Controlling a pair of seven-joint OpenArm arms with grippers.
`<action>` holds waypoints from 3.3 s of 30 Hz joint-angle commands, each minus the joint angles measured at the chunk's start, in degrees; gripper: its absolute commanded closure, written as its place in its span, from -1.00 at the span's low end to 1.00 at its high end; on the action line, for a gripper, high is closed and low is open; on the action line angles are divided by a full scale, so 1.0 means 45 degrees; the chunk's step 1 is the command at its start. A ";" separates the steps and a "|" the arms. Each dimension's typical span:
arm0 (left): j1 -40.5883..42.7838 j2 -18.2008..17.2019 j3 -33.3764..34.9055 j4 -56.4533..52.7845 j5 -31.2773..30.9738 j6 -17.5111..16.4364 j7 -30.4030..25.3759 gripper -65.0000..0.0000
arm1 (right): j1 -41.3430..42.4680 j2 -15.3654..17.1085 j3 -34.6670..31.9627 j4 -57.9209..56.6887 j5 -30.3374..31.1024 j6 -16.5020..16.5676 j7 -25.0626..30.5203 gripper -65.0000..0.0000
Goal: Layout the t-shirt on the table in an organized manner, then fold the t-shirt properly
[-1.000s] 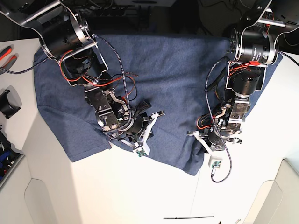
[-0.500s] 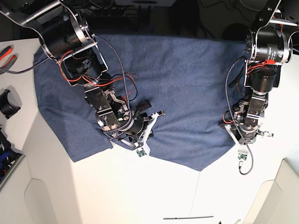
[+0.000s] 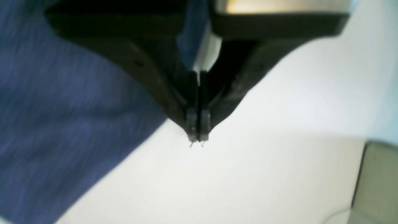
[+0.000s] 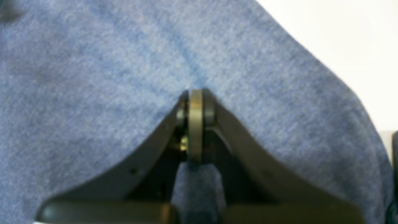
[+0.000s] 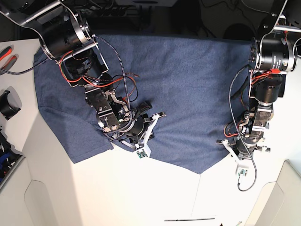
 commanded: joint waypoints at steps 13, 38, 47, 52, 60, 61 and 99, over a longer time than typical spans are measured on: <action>-0.0753 0.0228 -0.0010 -0.0967 0.0005 -0.2851 -0.0869 0.70 | -0.0010 0.0068 -0.0010 -0.0073 -0.0257 -0.0131 -0.0967 1.00; 0.0641 0.0568 -0.0010 0.2195 -0.1365 -0.5217 -0.1044 1.00 | -0.0010 0.0078 -0.0010 -0.0073 -0.0233 -0.0131 -0.0967 1.00; 0.2603 0.0559 -0.0010 0.4945 -0.1399 -0.4537 -0.0019 1.00 | -0.0010 0.0073 -0.0010 -0.0073 -0.0228 -0.0131 -0.0962 1.00; 0.1933 0.0563 -0.0010 0.4600 -0.0311 -0.3332 -0.0073 0.55 | -0.0010 0.0068 -0.0010 -0.0073 -0.0228 -0.0131 -0.0957 1.00; -0.0831 0.0593 -0.0010 -0.0233 -0.1243 -0.3798 -0.1078 0.53 | -0.0015 0.0078 -0.0010 -0.0073 -0.0228 -0.0131 -0.0967 1.00; -0.1093 0.0622 -0.0010 -0.0816 -0.1336 -0.3944 -0.1287 0.53 | -0.0010 0.0073 -0.0010 -0.0073 -0.0233 -0.0131 -0.0962 1.00; 0.1472 0.1365 -0.0010 0.3249 -0.1880 -0.4318 0.1200 1.00 | -0.0010 0.0068 -0.0010 -0.0073 -0.0228 -0.0131 -0.0913 1.00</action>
